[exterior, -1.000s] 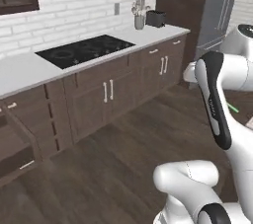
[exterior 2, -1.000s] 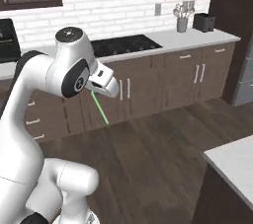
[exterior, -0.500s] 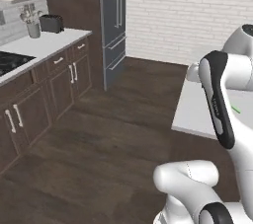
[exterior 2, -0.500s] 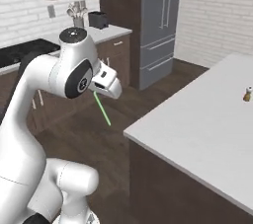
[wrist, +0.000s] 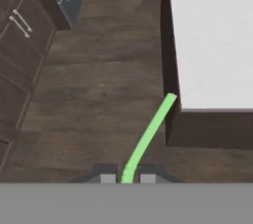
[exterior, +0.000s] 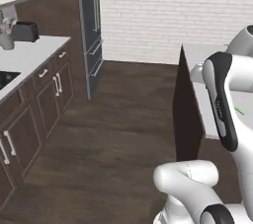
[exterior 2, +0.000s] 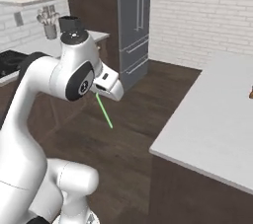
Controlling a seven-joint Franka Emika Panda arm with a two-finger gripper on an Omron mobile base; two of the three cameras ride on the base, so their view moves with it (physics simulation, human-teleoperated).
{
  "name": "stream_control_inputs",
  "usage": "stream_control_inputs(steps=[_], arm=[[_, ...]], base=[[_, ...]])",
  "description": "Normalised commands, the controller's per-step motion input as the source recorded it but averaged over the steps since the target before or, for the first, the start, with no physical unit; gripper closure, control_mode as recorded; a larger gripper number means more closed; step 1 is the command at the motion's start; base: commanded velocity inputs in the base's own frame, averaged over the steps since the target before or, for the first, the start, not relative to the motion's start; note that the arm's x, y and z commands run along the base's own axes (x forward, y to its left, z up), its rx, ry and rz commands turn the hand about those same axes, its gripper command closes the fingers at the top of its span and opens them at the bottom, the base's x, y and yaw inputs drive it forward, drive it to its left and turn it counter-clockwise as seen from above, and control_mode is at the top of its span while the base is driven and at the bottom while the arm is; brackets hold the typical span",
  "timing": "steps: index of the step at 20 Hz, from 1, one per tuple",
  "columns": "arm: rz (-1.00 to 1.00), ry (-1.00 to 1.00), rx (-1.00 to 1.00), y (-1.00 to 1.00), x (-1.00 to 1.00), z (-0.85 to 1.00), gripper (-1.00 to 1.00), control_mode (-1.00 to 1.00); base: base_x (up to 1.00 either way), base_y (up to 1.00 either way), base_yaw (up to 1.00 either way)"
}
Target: Take a straw from the drawer in front and place it inside the glass cup on the dining counter.
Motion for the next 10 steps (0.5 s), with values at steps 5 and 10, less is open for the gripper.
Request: stream_control_inputs(steps=[5, 10], arm=[[0.00, 0.00, 0.00, 0.00, 0.00, 0.00, 1.00, 1.00], [0.00, 0.00, 0.00, 0.00, 0.00, 0.00, 1.00, 1.00]], base=[[1.00, 1.00, -0.36], [1.00, 0.94, -0.34]])
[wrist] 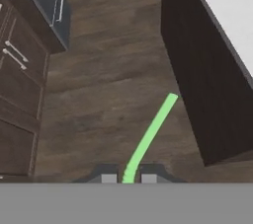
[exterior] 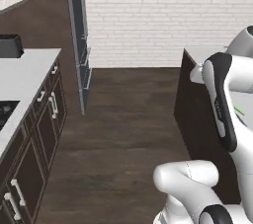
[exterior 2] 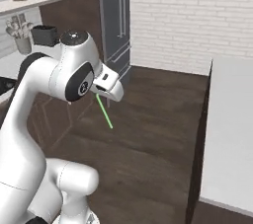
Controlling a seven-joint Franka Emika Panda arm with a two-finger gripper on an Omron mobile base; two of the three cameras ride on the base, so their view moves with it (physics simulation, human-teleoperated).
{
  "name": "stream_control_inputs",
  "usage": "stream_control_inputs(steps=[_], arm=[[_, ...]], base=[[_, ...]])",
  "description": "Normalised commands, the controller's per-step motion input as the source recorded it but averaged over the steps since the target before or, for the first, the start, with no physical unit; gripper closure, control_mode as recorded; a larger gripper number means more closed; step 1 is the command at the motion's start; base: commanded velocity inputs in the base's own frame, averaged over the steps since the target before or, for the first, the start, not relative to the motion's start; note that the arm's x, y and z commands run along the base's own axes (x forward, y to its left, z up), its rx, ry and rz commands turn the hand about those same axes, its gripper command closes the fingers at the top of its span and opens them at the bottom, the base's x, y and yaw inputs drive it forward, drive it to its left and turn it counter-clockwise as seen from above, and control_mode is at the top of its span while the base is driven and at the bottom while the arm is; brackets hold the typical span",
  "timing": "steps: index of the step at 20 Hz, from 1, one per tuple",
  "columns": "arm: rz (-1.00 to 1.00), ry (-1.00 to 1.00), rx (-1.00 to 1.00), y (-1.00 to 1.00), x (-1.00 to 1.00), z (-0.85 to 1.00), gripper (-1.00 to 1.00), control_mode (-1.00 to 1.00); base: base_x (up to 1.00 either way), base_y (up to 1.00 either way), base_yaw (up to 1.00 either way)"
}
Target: Take a straw from the drawer in front and place it inside the glass cup on the dining counter.
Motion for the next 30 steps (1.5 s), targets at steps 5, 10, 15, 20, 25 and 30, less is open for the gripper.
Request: stream_control_inputs(steps=[5, 10, 15, 20, 25, 30], arm=[[0.00, 0.00, 0.00, 0.00, 0.00, 0.00, 1.00, 1.00], [0.00, 0.00, 0.00, 0.00, 0.00, 0.00, 1.00, 1.00], [0.00, 0.00, 0.00, 0.00, 0.00, 0.00, 1.00, 1.00], [0.00, 0.00, 0.00, 0.00, 0.00, 0.00, 1.00, 1.00], [0.00, 0.00, 0.00, 0.00, 0.00, 0.00, 1.00, 1.00], [0.00, 0.00, 0.00, 0.00, 0.00, 0.00, 1.00, 1.00]], base=[[1.00, 0.66, -0.30], [1.00, 0.53, -0.33], [1.00, 0.43, -0.35], [1.00, 0.42, -0.35], [1.00, 0.54, -0.35], [1.00, 0.62, -0.36]])
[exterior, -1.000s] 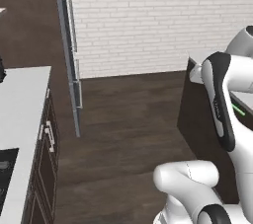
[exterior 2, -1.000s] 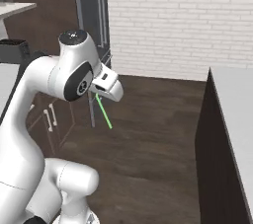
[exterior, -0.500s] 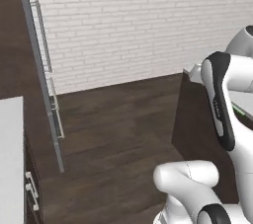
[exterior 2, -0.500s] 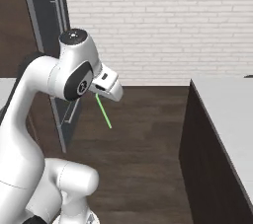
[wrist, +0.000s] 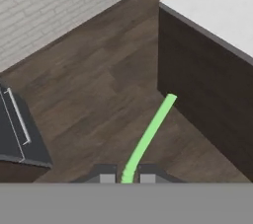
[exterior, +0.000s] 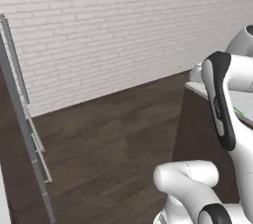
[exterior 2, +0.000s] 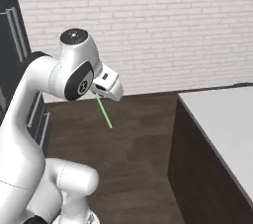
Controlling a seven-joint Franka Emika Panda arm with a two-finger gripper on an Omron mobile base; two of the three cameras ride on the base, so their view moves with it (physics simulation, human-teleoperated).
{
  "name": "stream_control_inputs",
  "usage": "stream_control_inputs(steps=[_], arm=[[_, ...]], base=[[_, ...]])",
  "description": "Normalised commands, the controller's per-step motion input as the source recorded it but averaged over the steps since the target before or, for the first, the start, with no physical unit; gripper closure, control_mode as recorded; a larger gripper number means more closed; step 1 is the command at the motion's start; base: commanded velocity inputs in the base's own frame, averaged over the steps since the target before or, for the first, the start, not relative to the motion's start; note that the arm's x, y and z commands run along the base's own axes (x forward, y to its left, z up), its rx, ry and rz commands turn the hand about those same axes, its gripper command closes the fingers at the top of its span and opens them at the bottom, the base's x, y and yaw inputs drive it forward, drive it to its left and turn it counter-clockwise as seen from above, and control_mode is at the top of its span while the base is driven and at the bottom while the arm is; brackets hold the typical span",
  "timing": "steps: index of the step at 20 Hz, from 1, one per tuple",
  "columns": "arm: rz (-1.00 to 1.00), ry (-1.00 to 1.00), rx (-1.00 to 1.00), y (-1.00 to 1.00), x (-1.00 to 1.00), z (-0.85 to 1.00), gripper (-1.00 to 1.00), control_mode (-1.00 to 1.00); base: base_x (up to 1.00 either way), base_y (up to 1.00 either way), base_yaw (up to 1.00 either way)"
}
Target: Take a straw from the drawer in front and place it inside the glass cup on the dining counter.
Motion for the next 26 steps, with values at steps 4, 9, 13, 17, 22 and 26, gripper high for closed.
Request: stream_control_inputs(steps=[4, 9, 13, 17, 22, 26], arm=[[0.00, 0.00, 0.00, 0.00, 0.00, 0.00, 1.00, 1.00], [0.00, 0.00, 0.00, 0.00, 0.00, 0.00, 1.00, 1.00], [0.00, 0.00, 0.00, 0.00, 0.00, 0.00, 1.00, 1.00], [0.00, 0.00, 0.00, 0.00, 0.00, 0.00, 1.00, 1.00], [0.00, 0.00, 0.00, 0.00, 0.00, 0.00, 1.00, 1.00], [0.00, 0.00, 0.00, 0.00, 0.00, 0.00, 1.00, 1.00]], base=[[1.00, 0.66, -0.37], [1.00, 0.66, -0.37], [1.00, 0.63, -0.39], [1.00, 0.62, -0.40], [1.00, 0.64, -0.42], [1.00, 0.63, -0.42]])
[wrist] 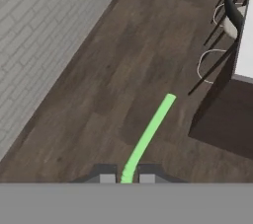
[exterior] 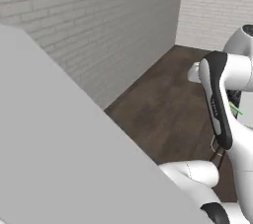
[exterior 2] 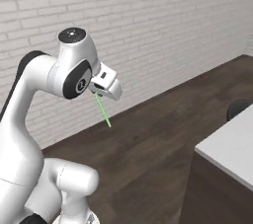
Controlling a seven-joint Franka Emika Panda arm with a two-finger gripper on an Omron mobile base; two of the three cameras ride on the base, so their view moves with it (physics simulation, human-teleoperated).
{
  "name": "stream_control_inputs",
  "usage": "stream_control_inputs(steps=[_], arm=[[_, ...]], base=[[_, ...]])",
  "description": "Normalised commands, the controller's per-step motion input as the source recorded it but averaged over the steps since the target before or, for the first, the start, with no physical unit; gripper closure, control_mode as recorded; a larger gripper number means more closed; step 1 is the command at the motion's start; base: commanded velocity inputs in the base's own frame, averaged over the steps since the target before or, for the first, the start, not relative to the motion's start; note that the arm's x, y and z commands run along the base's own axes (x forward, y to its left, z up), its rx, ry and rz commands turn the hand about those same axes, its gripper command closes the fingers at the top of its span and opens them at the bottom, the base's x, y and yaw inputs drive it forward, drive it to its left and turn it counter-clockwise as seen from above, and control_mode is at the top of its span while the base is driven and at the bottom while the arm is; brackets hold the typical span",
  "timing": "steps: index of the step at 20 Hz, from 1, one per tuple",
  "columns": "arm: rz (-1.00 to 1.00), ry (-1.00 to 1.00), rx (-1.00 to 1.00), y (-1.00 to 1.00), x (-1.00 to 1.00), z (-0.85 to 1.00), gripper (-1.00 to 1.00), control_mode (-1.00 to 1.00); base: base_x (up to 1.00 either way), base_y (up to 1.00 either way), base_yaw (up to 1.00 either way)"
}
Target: Take a straw from the drawer in front and place it inside the glass cup on the dining counter.
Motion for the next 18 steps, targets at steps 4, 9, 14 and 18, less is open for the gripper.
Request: stream_control_inputs(steps=[4, 9, 14, 18], arm=[[0.00, 0.00, 0.00, 0.00, 0.00, 0.00, 1.00, 1.00], [0.00, 0.00, 0.00, 0.00, 0.00, 0.00, 1.00, 1.00], [0.00, 0.00, 0.00, 0.00, 0.00, 0.00, 1.00, 1.00], [0.00, 0.00, 0.00, 0.00, 0.00, 0.00, 1.00, 1.00]], base=[[1.00, 0.59, -0.39], [1.00, 0.52, -0.36], [1.00, 0.43, -0.34], [1.00, 0.22, -0.27]])
